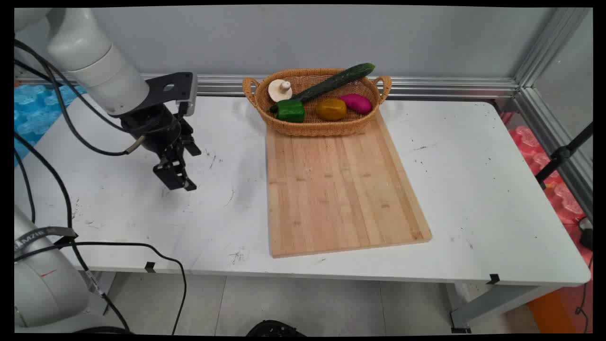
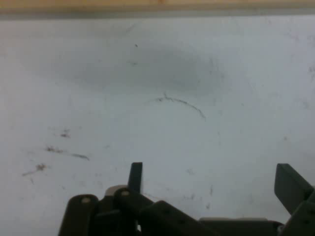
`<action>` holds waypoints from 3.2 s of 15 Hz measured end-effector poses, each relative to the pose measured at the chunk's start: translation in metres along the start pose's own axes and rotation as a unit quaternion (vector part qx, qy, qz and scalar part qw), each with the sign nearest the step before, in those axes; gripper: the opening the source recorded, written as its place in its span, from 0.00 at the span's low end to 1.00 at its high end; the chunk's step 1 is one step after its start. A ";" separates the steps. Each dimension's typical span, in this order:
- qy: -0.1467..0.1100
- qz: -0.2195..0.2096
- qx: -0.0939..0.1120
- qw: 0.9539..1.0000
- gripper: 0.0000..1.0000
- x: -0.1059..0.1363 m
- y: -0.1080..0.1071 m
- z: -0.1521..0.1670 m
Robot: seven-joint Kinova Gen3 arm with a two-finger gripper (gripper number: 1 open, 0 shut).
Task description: Pick up the potato from the vegetable basket, then place the picked object on the cutting board
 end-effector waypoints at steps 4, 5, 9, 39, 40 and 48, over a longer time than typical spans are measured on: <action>0.019 -0.004 0.013 1.000 1.00 0.019 -0.013 0.001; 0.026 -0.005 0.018 0.999 1.00 0.027 -0.018 0.002; 0.063 -0.003 0.045 0.997 1.00 0.073 -0.050 0.002; 0.177 0.057 0.064 0.980 1.00 0.239 -0.226 0.140; 0.178 0.058 0.065 0.980 1.00 0.241 -0.227 0.145; 0.175 0.063 0.057 0.981 0.00 0.244 -0.233 0.168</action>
